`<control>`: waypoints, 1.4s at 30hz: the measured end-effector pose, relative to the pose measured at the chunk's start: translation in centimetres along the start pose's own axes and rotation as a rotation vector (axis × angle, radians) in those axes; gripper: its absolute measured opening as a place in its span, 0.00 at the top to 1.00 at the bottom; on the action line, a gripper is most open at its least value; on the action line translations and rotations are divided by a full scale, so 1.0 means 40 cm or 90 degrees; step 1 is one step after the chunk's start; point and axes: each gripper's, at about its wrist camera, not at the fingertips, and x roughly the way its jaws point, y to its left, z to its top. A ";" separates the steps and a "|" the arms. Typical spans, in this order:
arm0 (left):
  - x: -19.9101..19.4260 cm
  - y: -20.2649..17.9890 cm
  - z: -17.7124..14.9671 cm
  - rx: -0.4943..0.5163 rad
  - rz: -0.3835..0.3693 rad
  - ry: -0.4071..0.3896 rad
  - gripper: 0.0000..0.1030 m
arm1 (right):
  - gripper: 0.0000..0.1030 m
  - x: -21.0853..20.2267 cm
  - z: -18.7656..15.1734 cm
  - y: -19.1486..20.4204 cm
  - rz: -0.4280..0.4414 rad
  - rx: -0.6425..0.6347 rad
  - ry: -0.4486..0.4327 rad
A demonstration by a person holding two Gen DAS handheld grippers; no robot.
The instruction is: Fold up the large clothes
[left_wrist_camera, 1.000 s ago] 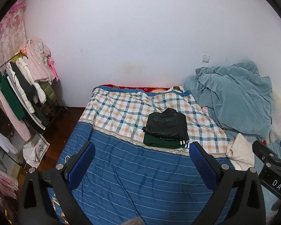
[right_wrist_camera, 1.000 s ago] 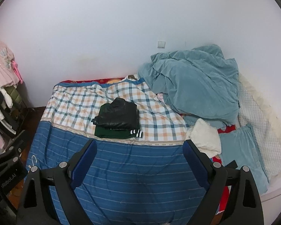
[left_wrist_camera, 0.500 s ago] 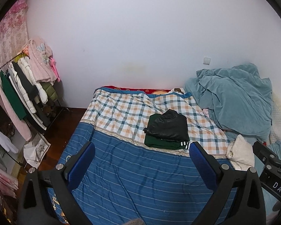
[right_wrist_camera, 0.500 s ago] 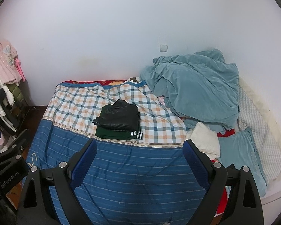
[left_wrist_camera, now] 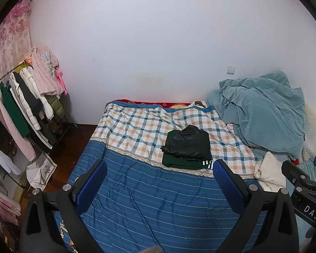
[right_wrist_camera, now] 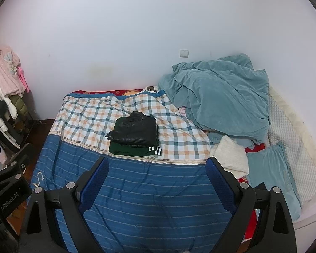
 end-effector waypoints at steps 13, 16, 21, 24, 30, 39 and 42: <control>-0.002 -0.004 -0.001 0.001 -0.001 0.000 0.00 | 0.08 -0.007 -0.011 0.002 0.001 0.004 0.001; -0.006 -0.005 -0.003 0.002 -0.004 -0.001 0.00 | 0.08 -0.010 -0.016 0.005 0.003 0.002 0.001; -0.014 -0.007 -0.003 0.003 -0.005 -0.004 0.00 | 0.08 -0.011 -0.016 0.005 0.001 0.003 0.000; -0.013 -0.007 -0.004 0.003 -0.006 -0.003 0.00 | 0.08 -0.011 -0.017 0.006 0.002 0.002 0.000; -0.022 -0.009 -0.002 0.003 -0.008 -0.005 0.00 | 0.08 -0.013 -0.019 0.006 0.001 0.003 0.000; -0.033 -0.012 0.005 0.001 -0.013 -0.008 0.00 | 0.08 -0.019 -0.019 0.012 0.003 0.002 -0.002; -0.036 -0.008 0.008 0.002 -0.013 -0.008 0.00 | 0.08 -0.018 -0.020 0.010 0.002 0.001 -0.002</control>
